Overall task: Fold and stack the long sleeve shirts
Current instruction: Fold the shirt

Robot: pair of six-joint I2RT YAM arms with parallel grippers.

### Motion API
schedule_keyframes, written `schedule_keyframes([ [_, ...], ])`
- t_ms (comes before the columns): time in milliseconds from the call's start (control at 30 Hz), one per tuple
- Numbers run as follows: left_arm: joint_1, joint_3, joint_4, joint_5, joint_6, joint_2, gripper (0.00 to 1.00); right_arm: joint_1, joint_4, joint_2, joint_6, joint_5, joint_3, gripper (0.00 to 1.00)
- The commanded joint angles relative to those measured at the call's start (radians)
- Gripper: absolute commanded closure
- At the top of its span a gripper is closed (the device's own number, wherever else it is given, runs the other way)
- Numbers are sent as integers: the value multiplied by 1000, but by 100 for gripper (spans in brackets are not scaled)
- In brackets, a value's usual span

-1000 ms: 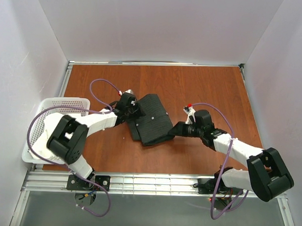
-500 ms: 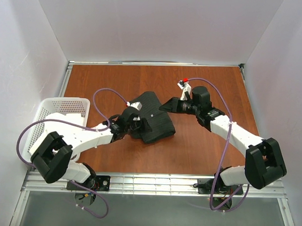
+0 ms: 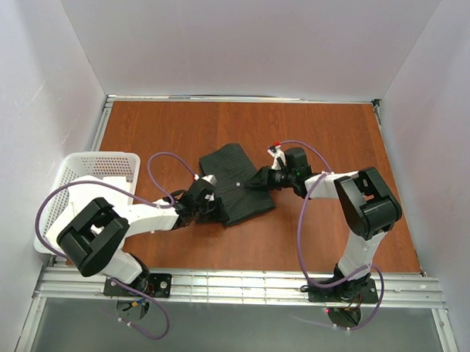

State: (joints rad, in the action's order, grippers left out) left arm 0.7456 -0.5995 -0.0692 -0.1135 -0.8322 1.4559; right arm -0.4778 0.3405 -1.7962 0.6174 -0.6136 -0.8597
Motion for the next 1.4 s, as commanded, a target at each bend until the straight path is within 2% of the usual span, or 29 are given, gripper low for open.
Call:
schedule_keyframes([
  [0,-28,69,-1,-12,-45,-20,80,60,135,-38,-22,-15,60,74],
  [133,-66,72,-17,-22,-30,-77,81,67,135,9,-30,-57,47,74],
  [267,-97,-46,-63,-21,13,-109,76,65,132,58,14,-123,-57,72],
  [367,-167,-182,-64,-60,38,-95,73,65,132,55,51,-153,-169,70],
  [467,-229,-268,-50,-81,67,-22,72,59,132,-8,79,-178,-295,69],
  [600,-305,-393,32,-127,67,119,73,50,134,-179,108,-196,-462,68],
  [767,-362,-463,111,-169,45,354,76,44,134,-362,127,-187,-631,68],
  [900,-390,-467,161,-147,19,463,79,51,135,-529,137,-160,-719,68],
  [967,-400,-448,175,-132,-1,492,81,60,141,-590,142,-140,-707,68],
  [1100,-416,-392,189,-115,-18,505,83,93,176,-609,153,-112,-630,68],
  [1233,-427,-352,190,-118,-28,495,83,142,198,-545,151,-81,-527,68],
  [1367,-427,-364,181,-126,-8,471,83,162,192,-450,130,-66,-503,68],
])
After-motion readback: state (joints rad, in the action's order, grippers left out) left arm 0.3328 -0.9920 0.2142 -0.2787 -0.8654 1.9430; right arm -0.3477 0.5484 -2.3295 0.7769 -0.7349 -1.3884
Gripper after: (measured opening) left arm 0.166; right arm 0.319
